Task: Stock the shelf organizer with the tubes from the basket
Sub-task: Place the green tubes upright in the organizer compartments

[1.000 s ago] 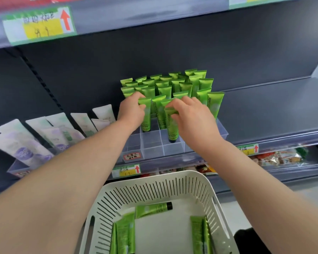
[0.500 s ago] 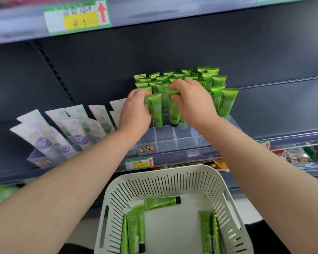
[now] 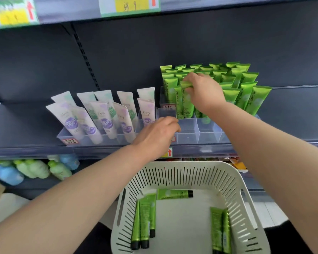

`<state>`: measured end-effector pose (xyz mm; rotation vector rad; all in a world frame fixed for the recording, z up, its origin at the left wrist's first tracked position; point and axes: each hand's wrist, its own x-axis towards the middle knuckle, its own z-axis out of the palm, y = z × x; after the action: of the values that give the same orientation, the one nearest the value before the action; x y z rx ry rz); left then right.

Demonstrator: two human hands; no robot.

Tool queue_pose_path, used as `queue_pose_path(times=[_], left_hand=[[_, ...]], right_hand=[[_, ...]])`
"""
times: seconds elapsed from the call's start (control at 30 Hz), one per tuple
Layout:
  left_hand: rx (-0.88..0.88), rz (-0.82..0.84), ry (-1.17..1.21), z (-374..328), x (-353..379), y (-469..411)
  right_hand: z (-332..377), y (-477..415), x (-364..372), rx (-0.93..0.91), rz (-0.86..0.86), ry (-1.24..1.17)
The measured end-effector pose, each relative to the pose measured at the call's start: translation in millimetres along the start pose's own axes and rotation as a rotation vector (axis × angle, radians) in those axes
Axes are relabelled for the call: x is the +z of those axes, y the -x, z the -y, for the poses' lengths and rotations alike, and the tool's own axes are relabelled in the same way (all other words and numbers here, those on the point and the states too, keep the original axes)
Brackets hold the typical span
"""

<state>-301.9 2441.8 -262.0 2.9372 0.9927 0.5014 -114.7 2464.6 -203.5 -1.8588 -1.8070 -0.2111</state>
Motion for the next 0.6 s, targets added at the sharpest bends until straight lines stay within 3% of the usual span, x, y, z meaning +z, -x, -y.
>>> queue_pose_path(times=[0.3,0.6], left_hand=[[-0.126,0.022,0.074,-7,-4,1],[-0.189,-0.06,0.211,-17,22,40]], right_hand=[[-7,8,14,0.029,0.092,-0.004],[2,78,12,-0.161,-0.195,-0.125]])
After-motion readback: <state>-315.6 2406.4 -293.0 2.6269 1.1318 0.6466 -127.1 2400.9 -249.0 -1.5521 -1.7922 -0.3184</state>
